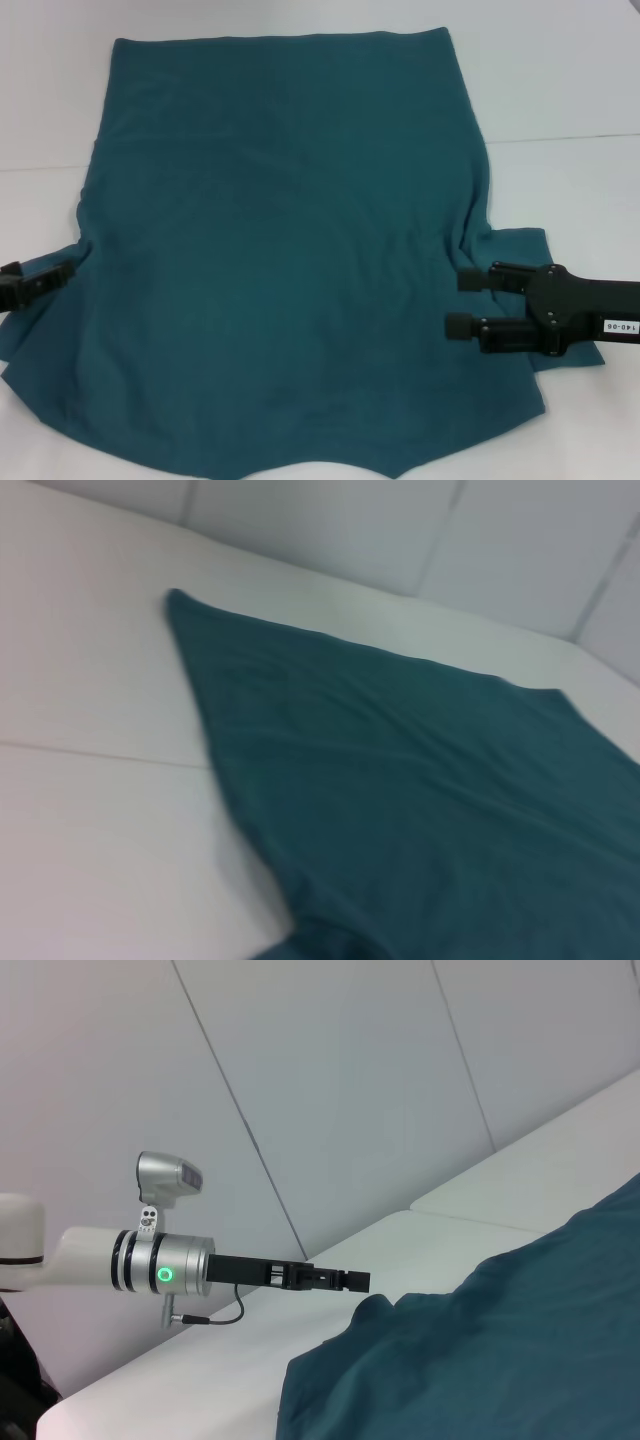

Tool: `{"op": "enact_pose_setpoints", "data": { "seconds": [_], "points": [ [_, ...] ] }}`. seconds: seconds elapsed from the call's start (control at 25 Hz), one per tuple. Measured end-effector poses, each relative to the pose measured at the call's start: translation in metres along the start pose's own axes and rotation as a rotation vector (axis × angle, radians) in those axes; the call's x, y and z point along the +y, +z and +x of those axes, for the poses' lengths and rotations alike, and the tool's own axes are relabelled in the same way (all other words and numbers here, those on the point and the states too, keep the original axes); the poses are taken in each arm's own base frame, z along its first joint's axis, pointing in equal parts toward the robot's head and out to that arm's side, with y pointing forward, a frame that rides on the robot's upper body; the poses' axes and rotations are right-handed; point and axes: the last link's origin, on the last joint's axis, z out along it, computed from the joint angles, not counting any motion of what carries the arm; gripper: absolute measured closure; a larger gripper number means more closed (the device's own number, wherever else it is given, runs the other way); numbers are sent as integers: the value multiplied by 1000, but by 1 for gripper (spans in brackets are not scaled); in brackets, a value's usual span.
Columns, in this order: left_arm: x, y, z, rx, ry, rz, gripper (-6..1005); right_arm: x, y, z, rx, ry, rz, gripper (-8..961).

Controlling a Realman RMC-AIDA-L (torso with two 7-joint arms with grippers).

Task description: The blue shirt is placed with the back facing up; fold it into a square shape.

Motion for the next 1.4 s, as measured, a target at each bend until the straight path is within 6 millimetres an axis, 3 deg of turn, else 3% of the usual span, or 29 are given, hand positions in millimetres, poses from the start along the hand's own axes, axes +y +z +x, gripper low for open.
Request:
{"op": "enact_pose_setpoints", "data": {
  "seconds": [0.92,1.4],
  "points": [
    [-11,11,-12,-43,-30,114,126,-4,3,1,7,6,21,37],
    [-13,10,-15,-52,-49,130,325,-3,3,3,7,5,26,37]
  ]
}}
